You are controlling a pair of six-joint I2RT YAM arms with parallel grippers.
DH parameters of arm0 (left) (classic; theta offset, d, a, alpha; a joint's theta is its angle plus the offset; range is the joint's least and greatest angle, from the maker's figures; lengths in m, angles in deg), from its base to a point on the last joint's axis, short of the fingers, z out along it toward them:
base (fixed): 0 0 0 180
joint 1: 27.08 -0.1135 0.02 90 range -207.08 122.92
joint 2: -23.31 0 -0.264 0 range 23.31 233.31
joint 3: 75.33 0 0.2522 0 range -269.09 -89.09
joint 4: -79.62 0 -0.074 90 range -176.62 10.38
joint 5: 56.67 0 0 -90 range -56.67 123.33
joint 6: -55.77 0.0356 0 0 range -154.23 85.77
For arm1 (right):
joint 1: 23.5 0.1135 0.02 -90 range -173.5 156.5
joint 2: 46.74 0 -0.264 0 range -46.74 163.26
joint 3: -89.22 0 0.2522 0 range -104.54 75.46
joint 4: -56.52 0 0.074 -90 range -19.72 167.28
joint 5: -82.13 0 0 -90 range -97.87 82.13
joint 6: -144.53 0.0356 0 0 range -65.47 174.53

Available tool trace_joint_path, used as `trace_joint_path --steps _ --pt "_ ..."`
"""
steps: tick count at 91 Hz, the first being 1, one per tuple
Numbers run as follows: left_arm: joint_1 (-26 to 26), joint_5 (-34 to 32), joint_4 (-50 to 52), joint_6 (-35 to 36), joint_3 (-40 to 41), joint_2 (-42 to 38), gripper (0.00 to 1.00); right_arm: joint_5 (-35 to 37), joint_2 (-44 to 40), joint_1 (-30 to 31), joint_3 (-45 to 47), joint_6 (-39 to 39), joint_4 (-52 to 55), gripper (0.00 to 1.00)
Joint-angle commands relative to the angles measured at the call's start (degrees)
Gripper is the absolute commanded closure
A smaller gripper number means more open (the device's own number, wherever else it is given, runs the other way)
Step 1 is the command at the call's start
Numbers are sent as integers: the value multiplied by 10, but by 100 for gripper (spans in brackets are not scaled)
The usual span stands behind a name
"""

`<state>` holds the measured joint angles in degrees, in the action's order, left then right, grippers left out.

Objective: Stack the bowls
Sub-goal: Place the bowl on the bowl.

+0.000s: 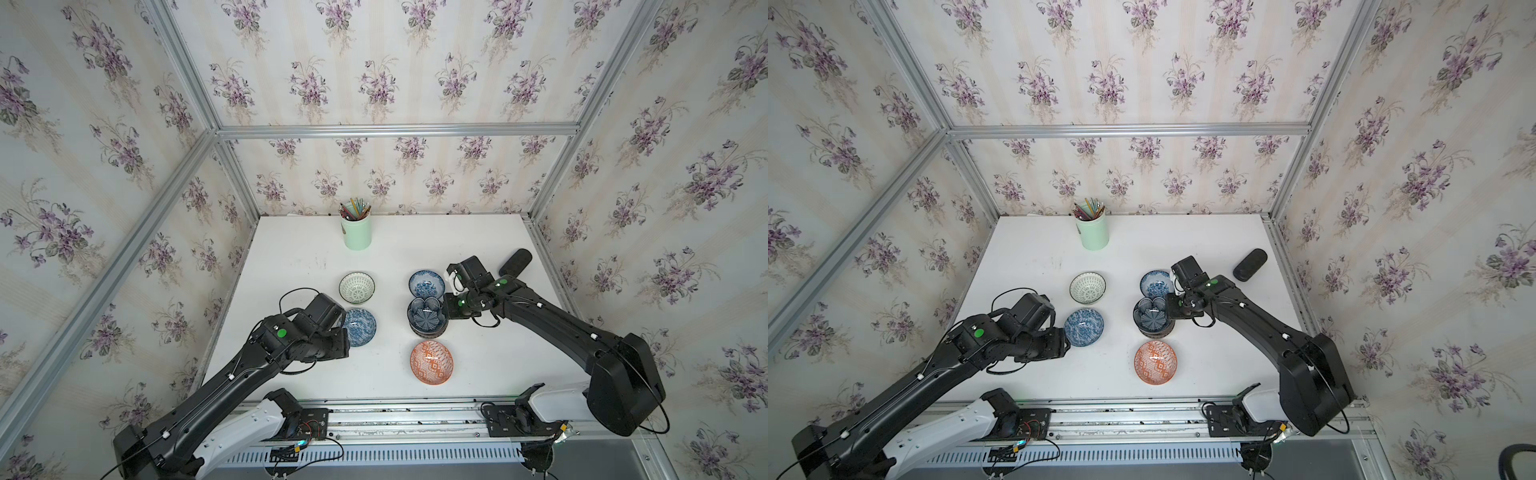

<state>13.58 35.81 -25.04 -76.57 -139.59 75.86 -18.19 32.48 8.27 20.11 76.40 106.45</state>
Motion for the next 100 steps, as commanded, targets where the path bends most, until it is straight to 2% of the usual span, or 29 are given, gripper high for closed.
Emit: trace_joint_path --steps 1,41,100 --pt "-1 4 -12 -4 -1 0 32 -9 -4 -2 3 -6 -25 100" --pt "-1 2 -9 -7 4 1 32 -10 -8 -30 31 -8 -49 100" --pt "-1 3 -12 -8 16 -3 32 -30 -3 -29 39 -9 -52 100"
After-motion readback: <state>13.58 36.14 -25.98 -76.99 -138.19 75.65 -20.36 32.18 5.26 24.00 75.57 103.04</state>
